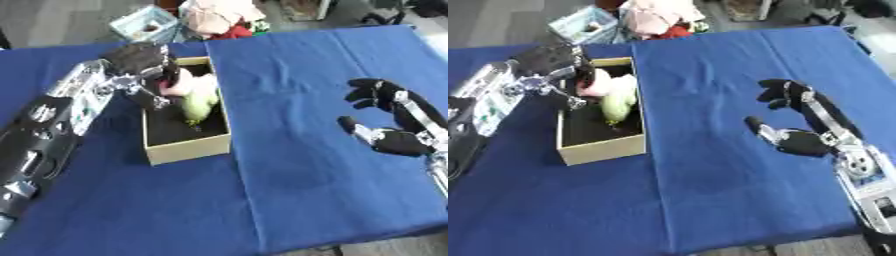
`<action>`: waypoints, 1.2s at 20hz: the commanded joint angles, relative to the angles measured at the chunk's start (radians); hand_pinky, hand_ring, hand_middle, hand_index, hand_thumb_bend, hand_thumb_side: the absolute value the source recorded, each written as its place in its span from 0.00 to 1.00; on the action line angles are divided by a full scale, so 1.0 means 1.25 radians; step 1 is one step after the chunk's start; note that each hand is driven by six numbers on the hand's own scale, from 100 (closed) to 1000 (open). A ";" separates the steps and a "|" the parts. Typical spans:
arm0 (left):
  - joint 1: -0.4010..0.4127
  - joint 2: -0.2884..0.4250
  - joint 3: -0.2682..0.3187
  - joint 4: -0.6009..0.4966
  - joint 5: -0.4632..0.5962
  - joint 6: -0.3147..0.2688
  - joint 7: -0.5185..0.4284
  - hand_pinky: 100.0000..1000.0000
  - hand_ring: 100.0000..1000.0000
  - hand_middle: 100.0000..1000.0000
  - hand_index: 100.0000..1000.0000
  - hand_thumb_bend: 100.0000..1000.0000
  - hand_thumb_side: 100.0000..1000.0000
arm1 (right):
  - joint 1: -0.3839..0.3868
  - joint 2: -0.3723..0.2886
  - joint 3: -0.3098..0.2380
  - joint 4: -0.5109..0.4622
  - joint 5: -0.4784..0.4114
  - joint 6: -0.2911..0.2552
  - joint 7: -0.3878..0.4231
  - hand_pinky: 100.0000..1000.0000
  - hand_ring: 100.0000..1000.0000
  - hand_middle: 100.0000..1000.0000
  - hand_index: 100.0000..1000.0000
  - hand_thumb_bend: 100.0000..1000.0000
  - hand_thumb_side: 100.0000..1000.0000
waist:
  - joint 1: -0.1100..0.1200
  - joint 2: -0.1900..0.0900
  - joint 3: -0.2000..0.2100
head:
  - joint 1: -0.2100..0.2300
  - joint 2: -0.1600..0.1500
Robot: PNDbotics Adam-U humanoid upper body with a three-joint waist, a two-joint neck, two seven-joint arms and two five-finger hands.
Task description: Pick up objects on the table and place them in the box.
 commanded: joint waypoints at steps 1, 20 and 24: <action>-0.012 0.042 0.008 -0.057 0.039 0.008 -0.021 0.54 0.42 0.42 0.60 0.48 0.00 | -0.006 -0.014 -0.008 -0.006 0.001 0.000 -0.001 0.70 0.74 0.61 0.85 0.33 0.36 | -0.002 -0.018 0.003 | -0.005 -0.009; 0.297 0.247 0.221 -0.551 0.378 0.253 0.096 0.53 0.37 0.39 0.61 0.48 0.00 | 0.015 -0.023 -0.023 -0.005 0.001 0.001 -0.015 0.70 0.74 0.61 0.85 0.33 0.37 | -0.018 -0.031 0.071 | -0.029 0.006; 0.391 0.231 0.268 -0.599 0.416 0.288 0.145 0.52 0.35 0.37 0.60 0.45 0.00 | 0.022 -0.022 -0.025 -0.005 0.001 0.001 -0.018 0.70 0.74 0.61 0.85 0.32 0.37 | -0.019 -0.037 0.090 | -0.032 0.011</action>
